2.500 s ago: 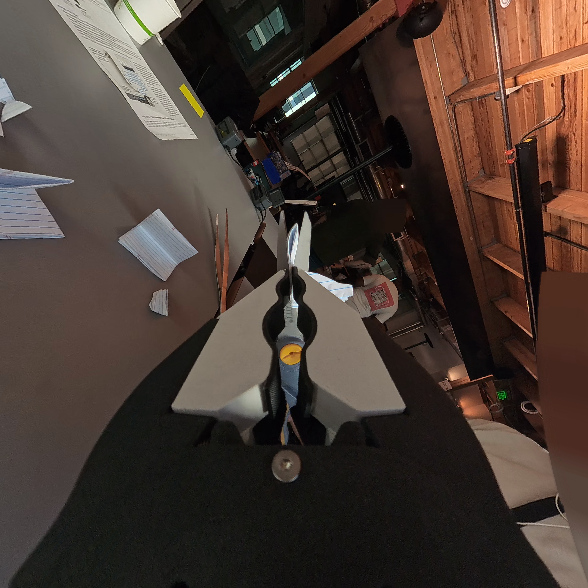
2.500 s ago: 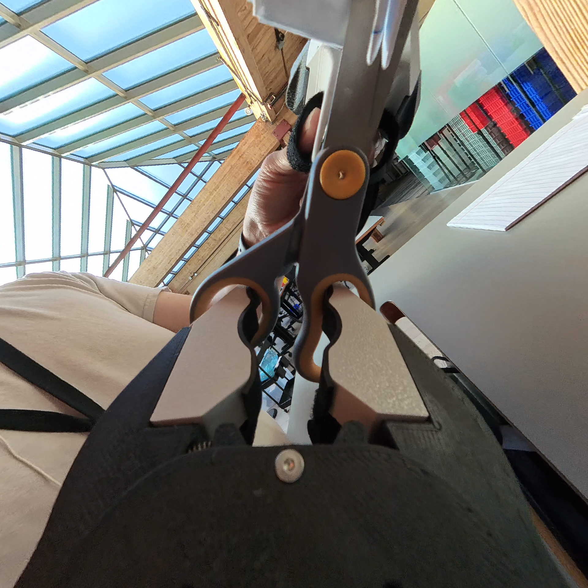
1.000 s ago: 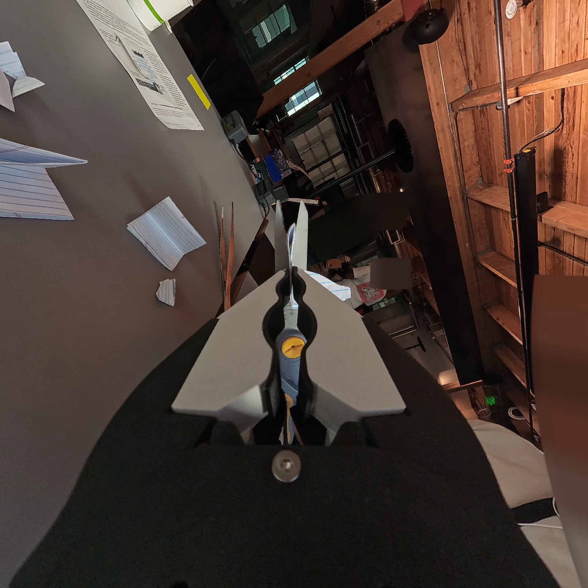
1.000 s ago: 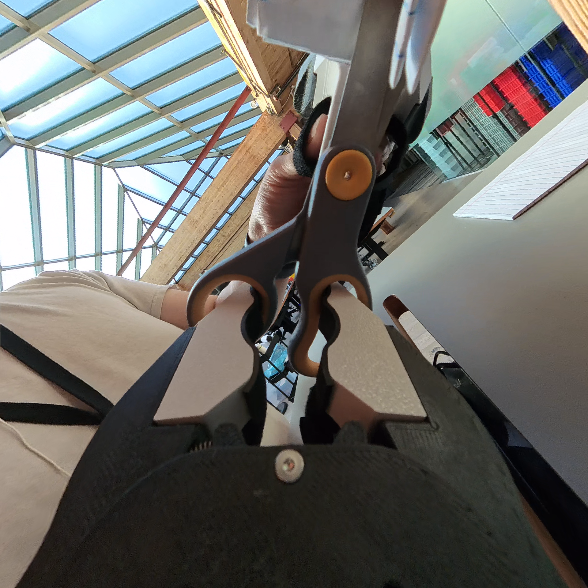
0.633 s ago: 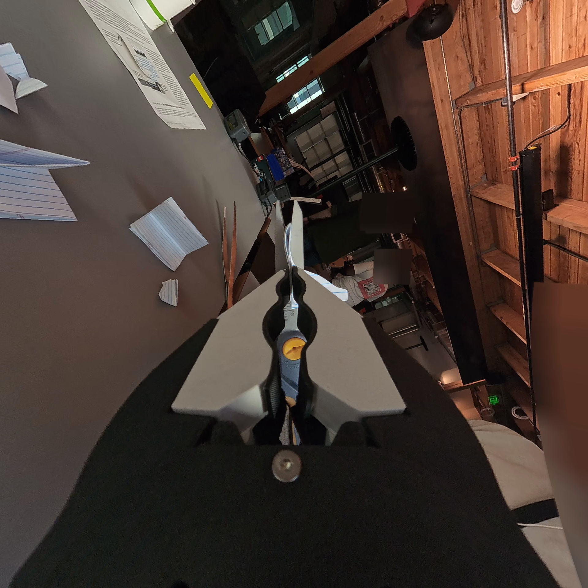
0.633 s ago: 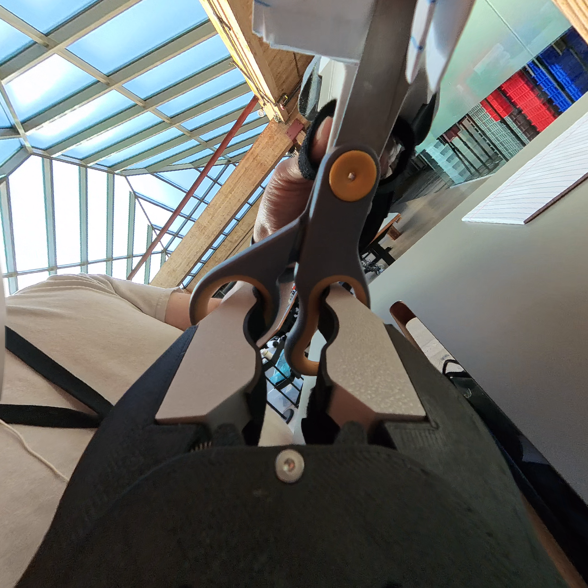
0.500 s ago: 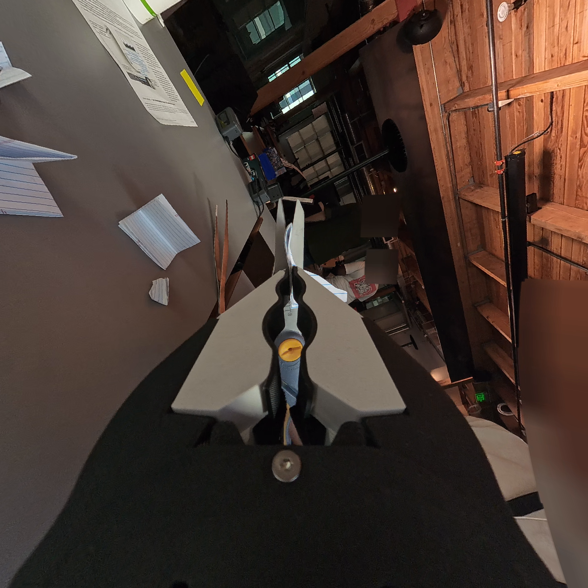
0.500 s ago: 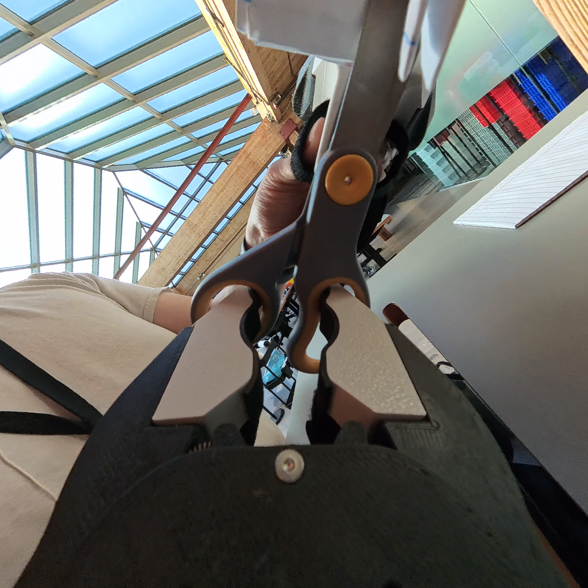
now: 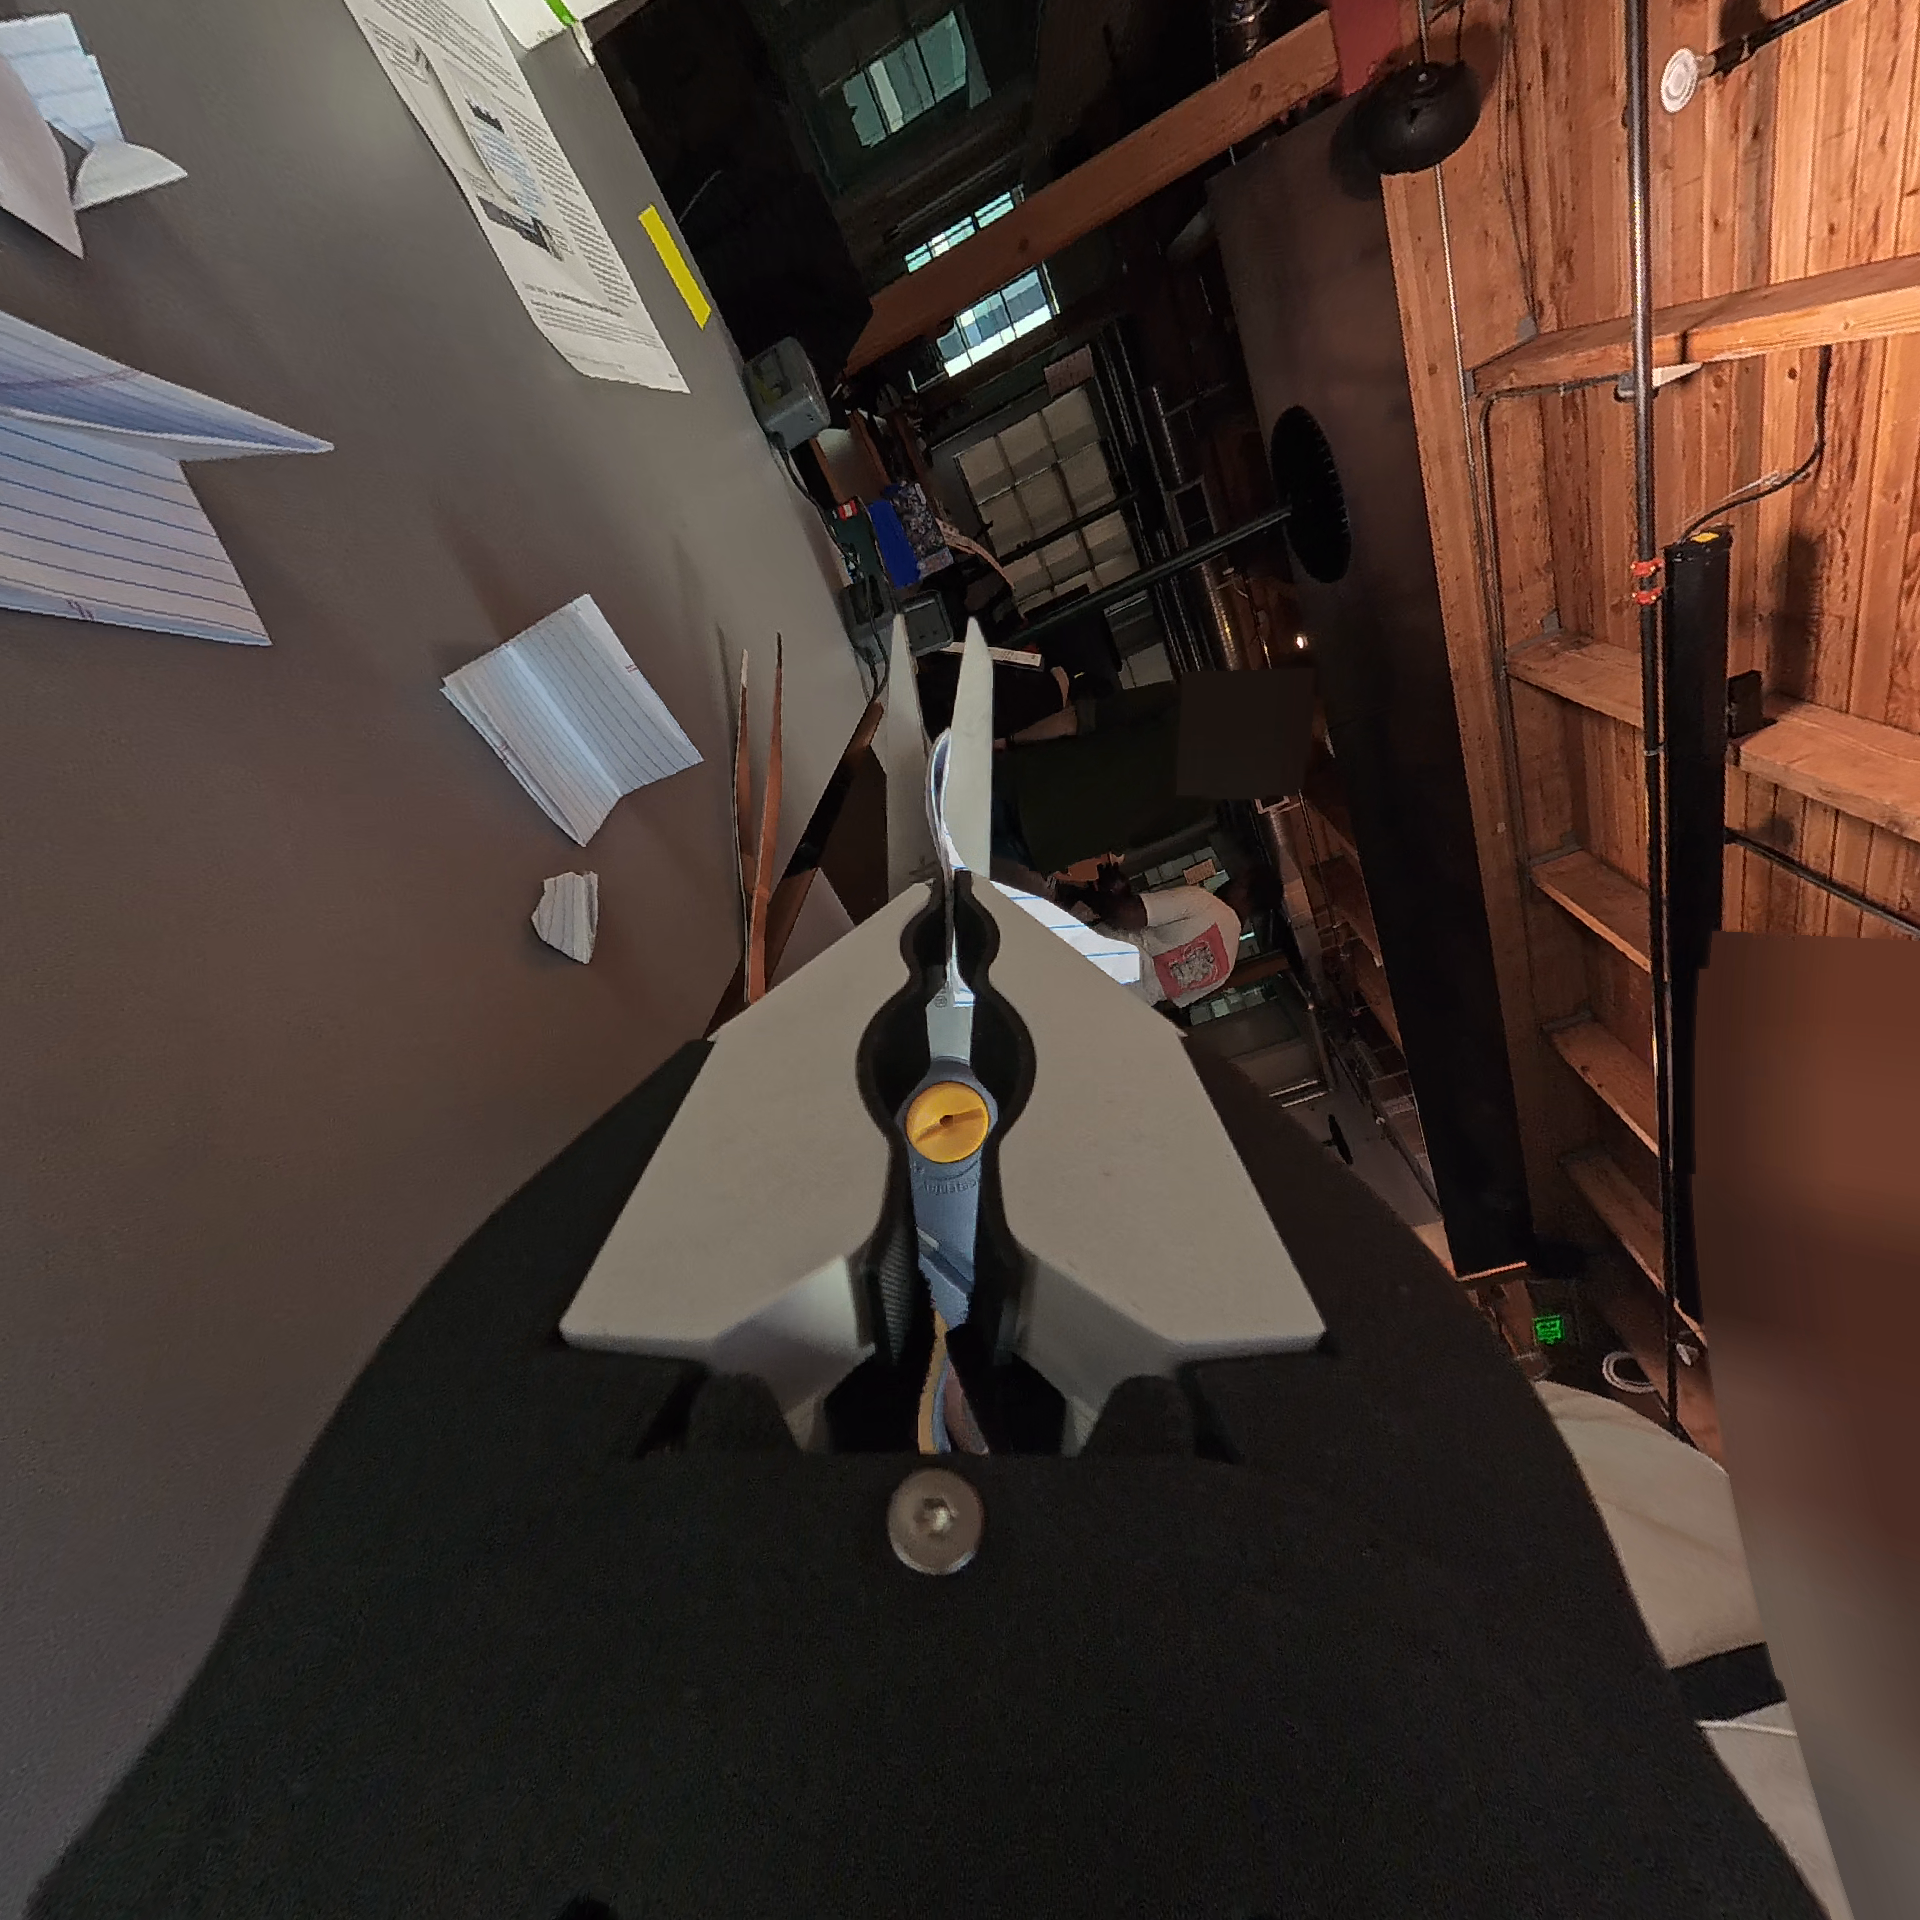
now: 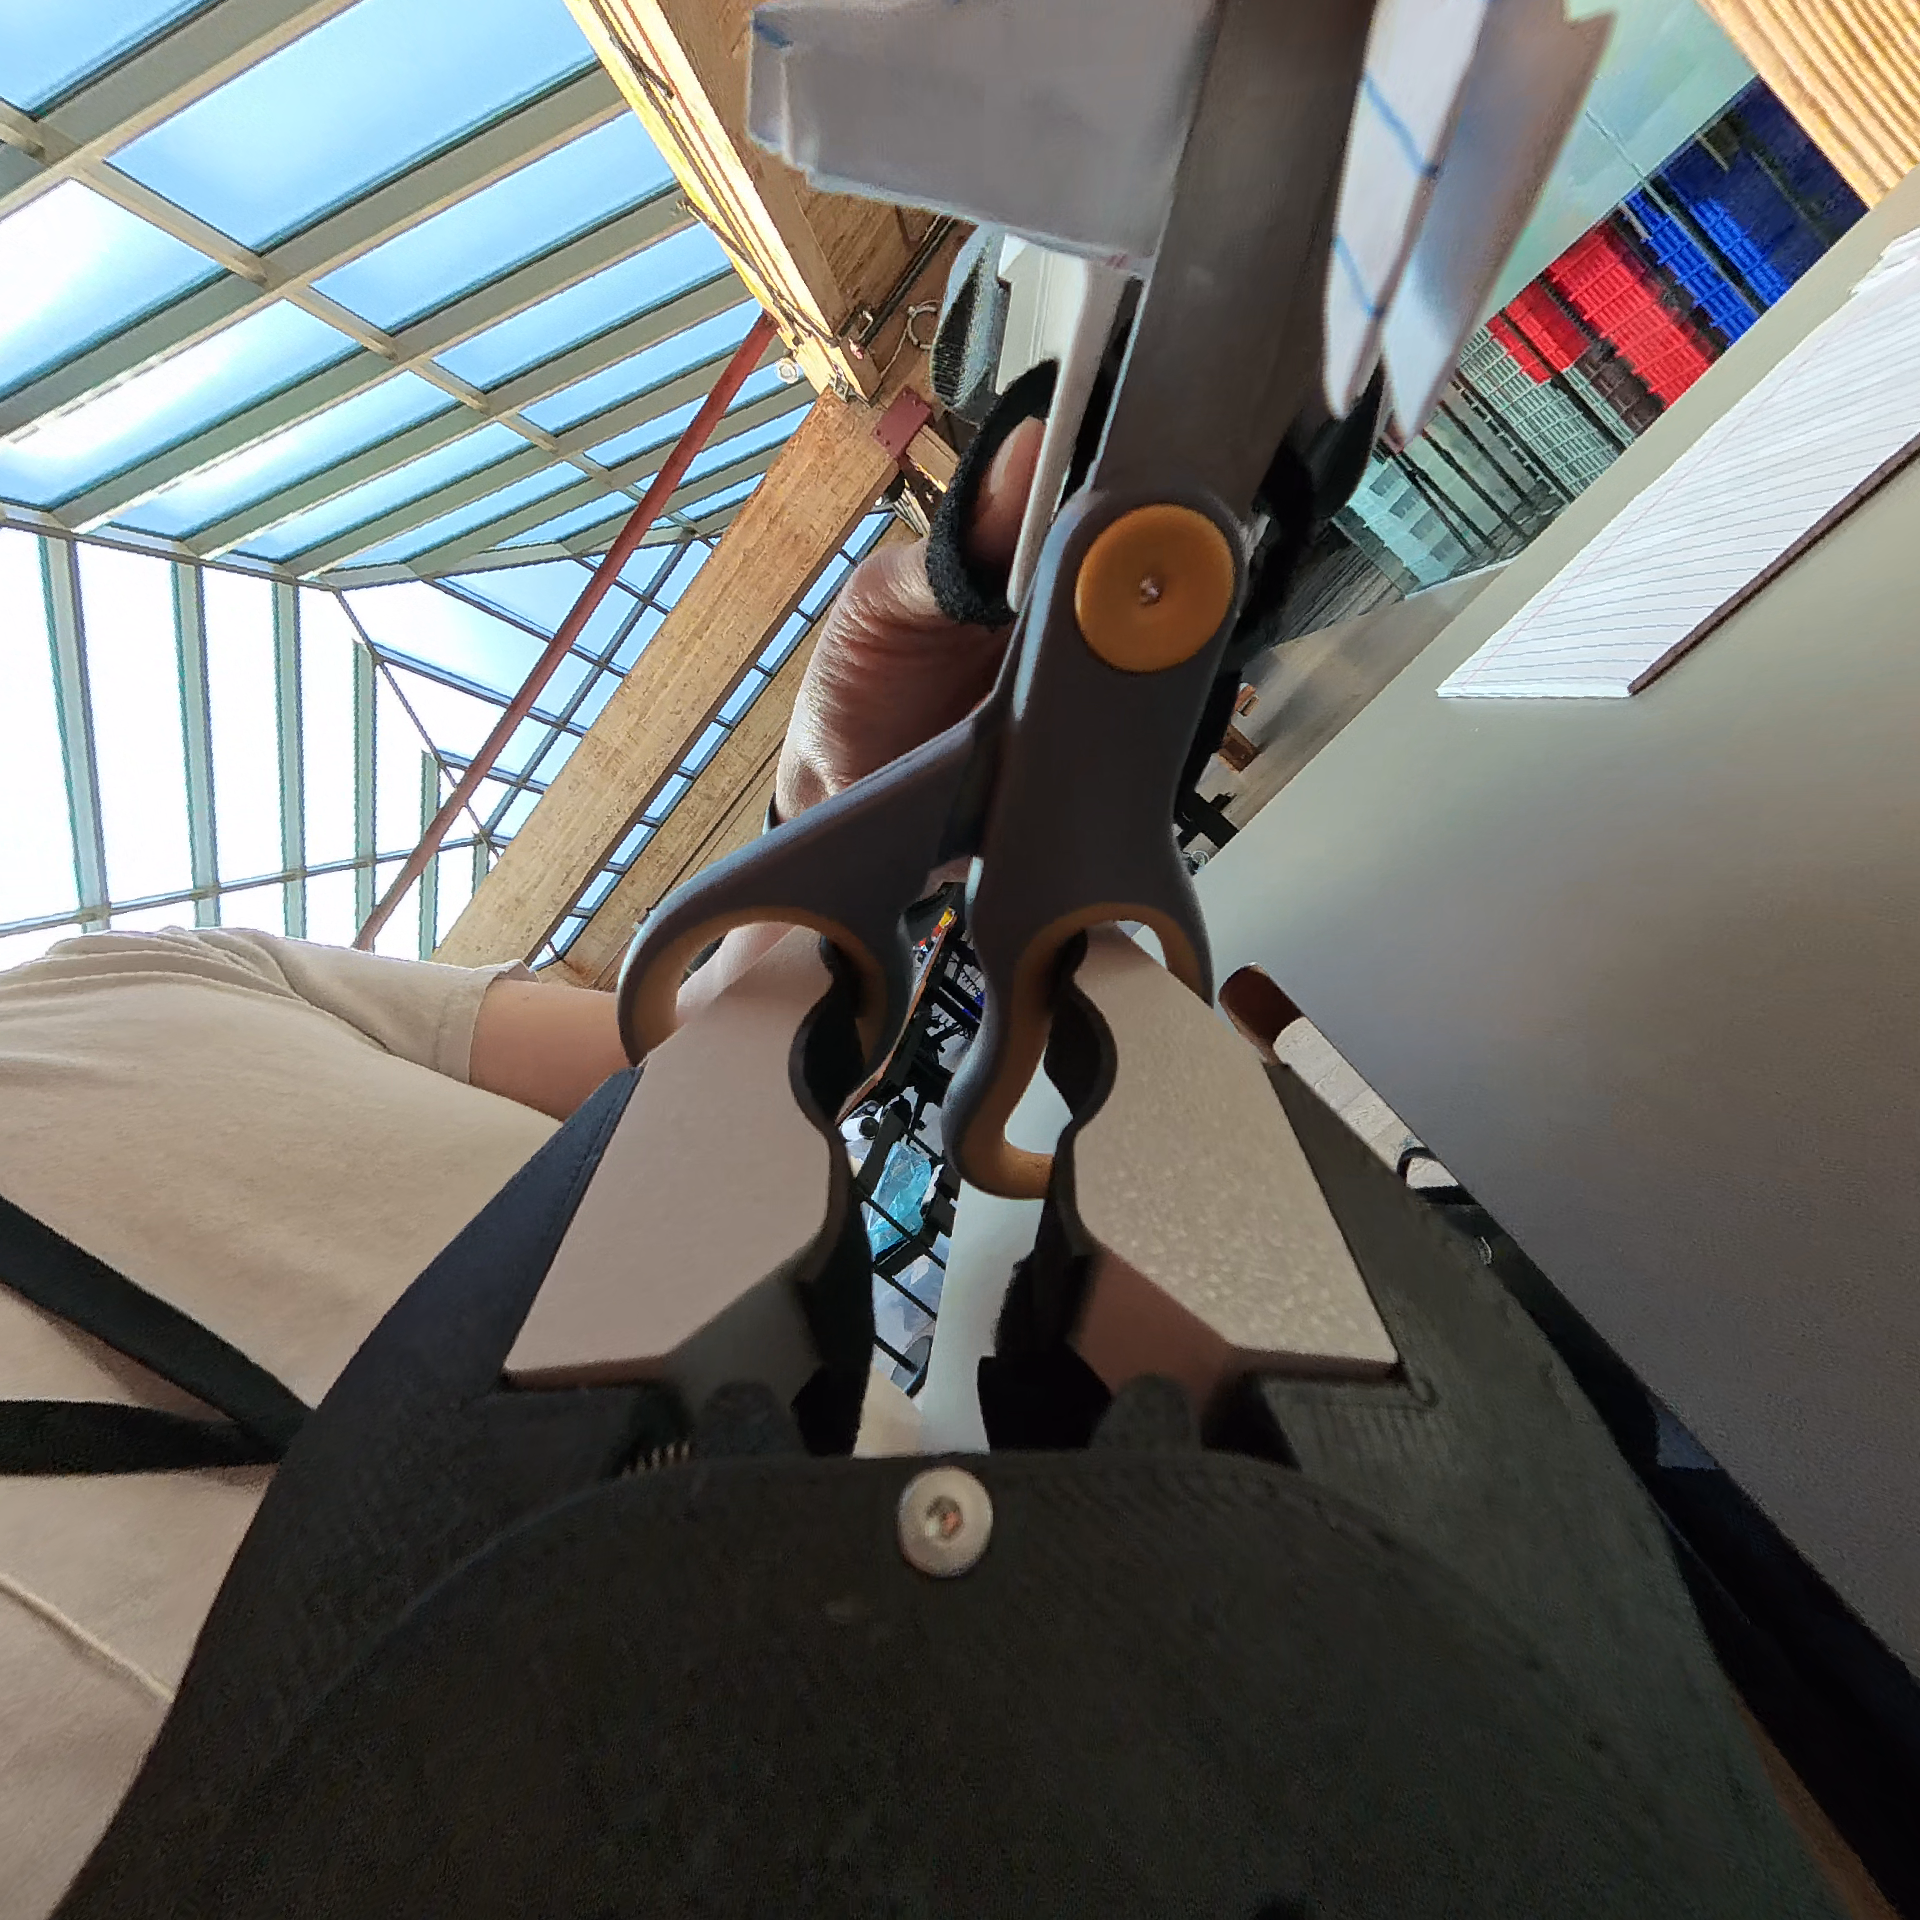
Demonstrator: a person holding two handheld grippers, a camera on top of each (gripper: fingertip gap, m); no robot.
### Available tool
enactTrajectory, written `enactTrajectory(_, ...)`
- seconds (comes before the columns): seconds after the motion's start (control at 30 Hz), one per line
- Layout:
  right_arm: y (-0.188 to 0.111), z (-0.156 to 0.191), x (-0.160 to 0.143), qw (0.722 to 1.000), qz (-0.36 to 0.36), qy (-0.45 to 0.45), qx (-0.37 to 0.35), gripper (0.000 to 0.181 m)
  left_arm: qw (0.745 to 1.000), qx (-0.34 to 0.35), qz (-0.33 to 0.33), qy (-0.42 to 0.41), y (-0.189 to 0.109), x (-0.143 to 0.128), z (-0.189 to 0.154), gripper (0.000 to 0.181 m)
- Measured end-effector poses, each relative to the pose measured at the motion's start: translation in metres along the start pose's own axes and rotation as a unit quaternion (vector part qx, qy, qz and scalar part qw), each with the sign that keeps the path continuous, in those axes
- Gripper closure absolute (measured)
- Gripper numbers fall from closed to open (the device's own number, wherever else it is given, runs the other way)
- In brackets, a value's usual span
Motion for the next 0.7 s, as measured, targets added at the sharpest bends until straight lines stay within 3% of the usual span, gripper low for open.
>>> enactTrajectory(0.4,0.015,-0.012,-0.001,1.0,0.007,0.013,0.003,0.152,1.0,0.0,-0.012,-0.016,-0.016,0.005,0.014,0.181)
enactTrajectory(0.5,0.018,-0.01,0.0,0.999,0.014,0.035,0.032,0.149,1.0,0.009,-0.005,-0.009,-0.017,0.003,0.013,0.181)
enactTrajectory(0.7,0.022,-0.011,-0.001,1.0,0.016,0.02,0.013,0.15,1.0,-0.008,-0.011,-0.024,-0.02,0.003,0.014,0.181)
Point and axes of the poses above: each gripper's, where its closed fingertips meet, y out along the fingers, x out of its top, z = x × y across the jaws, the point moved 7 cm from there along -y, back along the fingers, and after that the axes turned 2 degrees about -x, right-handed, at the moved point
